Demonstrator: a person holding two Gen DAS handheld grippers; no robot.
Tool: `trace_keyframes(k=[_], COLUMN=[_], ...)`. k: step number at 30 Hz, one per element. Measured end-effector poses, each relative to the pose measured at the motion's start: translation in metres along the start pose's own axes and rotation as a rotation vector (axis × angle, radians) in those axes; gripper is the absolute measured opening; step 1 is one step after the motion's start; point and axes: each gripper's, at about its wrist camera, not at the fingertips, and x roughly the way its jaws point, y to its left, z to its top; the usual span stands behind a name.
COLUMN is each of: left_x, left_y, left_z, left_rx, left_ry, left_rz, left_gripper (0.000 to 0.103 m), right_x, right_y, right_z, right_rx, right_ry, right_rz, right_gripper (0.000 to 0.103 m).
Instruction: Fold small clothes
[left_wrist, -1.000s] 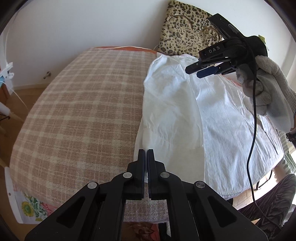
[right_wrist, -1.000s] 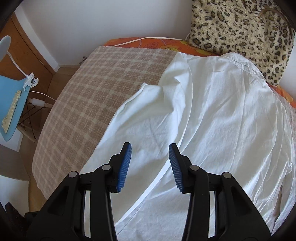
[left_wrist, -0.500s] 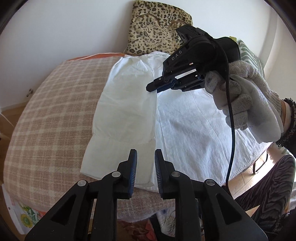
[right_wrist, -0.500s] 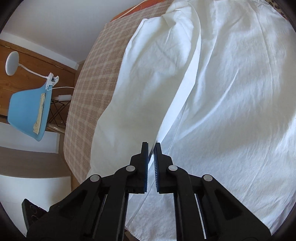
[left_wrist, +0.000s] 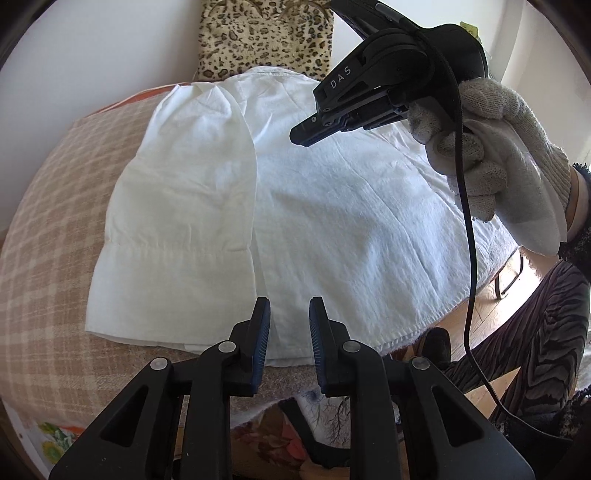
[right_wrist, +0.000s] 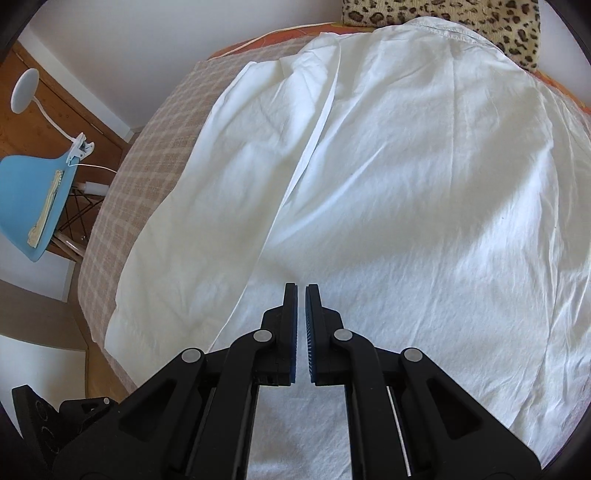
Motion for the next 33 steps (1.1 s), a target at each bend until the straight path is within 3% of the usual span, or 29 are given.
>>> trace_keyframes(k=[3, 4, 5, 7, 18, 25, 27, 33], left_x=[-0.009, -0.011, -0.013, -0.015, -0.003, 0.009, 0.015, 0.031], left_y=[-0.009, -0.012, -0.017, -0.025, -0.088, -0.151, -0.171, -0.237], left_z=[0.005, 0.007, 0.01, 0.016, 0.057, 0.084, 0.092, 0.113], left_rx=[0.03, 0.039, 0.048, 0.054, 0.128, 0.186, 0.203, 0.272], left_ry=[-0.046, -0.056, -0.067, -0.09, -0.134, -0.155, -0.154, -0.162], left_rz=[0.018, 0.016, 0.019, 0.014, -0.047, -0.131, -0.157, -0.255], left_gripper=[0.018, 0.018, 0.018, 0.018, 0.023, 0.04, 0.053, 0.054], right_x=[-0.035, -0.048, -0.06, -0.086, -0.218, -0.274, -0.287, -0.317], right_y=[-0.017, -0.026, -0.033, -0.049, -0.168, -0.234, -0.249, -0.284], right_z=[-0.008, -0.011, -0.015, -0.022, -0.079, -0.122, -0.134, -0.166], right_rx=[0.002, 0.001, 0.004, 0.013, 0.146, 0.251, 0.279, 0.322], right_ry=[-0.074, -0.098, -0.123, -0.184, -0.368, -0.445, -0.462, -0.487], right_rz=[-0.017, -0.03, -0.04, -0.06, -0.215, -0.288, -0.306, -0.368], right_gripper=[0.01, 0.02, 0.037, 0.05, 0.05, 0.052, 0.052, 0.06])
